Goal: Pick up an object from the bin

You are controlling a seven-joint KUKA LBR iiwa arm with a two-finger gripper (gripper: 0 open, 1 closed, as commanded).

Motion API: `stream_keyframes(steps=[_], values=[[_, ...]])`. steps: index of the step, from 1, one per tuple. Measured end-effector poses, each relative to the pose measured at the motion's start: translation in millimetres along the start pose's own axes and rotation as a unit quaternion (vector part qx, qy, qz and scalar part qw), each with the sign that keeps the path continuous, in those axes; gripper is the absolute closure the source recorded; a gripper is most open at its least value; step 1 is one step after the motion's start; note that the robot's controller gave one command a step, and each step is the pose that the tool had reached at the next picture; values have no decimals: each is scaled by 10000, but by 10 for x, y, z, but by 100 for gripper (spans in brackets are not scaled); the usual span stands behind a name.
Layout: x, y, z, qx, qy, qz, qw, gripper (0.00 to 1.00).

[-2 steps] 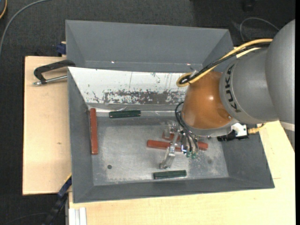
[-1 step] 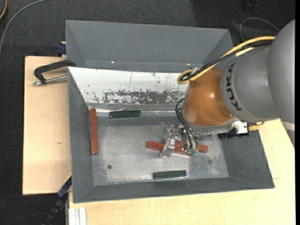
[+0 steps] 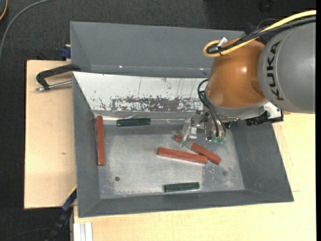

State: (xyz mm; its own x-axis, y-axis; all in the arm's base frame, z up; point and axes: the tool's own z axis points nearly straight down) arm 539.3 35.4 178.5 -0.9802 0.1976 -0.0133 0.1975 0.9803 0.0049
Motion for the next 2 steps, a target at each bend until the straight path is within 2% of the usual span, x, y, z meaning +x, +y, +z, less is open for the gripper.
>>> stream_keyframes(steps=[1,2], values=[[21,-7,49,12,48,4,10000,0],[262,37,1119,26,102,-169,9998,0]])
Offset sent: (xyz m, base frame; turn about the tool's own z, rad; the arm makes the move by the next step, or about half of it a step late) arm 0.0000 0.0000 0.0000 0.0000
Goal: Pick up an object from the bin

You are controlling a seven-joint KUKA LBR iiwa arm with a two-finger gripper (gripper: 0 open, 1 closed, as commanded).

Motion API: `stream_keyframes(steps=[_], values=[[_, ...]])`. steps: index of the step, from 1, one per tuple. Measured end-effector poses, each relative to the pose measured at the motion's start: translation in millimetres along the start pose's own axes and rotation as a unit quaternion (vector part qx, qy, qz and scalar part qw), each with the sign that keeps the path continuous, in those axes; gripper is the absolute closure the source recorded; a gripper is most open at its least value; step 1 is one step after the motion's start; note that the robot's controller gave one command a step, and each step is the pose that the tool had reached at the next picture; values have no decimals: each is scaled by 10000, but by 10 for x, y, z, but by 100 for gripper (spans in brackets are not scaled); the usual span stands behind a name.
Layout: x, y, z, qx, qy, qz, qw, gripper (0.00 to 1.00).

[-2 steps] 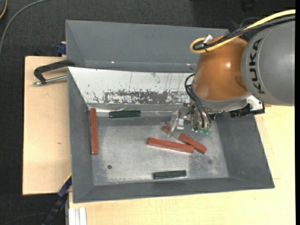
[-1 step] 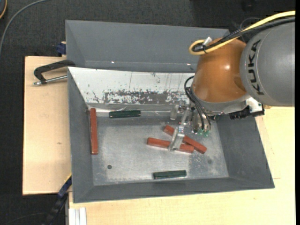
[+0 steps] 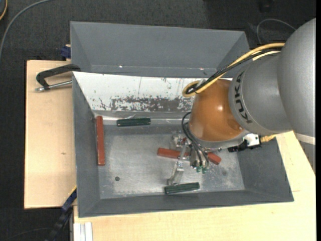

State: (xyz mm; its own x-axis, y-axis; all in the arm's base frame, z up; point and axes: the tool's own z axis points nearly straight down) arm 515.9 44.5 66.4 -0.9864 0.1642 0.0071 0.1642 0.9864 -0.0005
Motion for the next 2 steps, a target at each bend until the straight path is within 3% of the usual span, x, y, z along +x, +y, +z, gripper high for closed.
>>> stream_keyframes(steps=[1,2], values=[[-24,2,-41,-10,-39,3,10000,100],[-154,-180,-1640,-16,-70,335,9994,100]])
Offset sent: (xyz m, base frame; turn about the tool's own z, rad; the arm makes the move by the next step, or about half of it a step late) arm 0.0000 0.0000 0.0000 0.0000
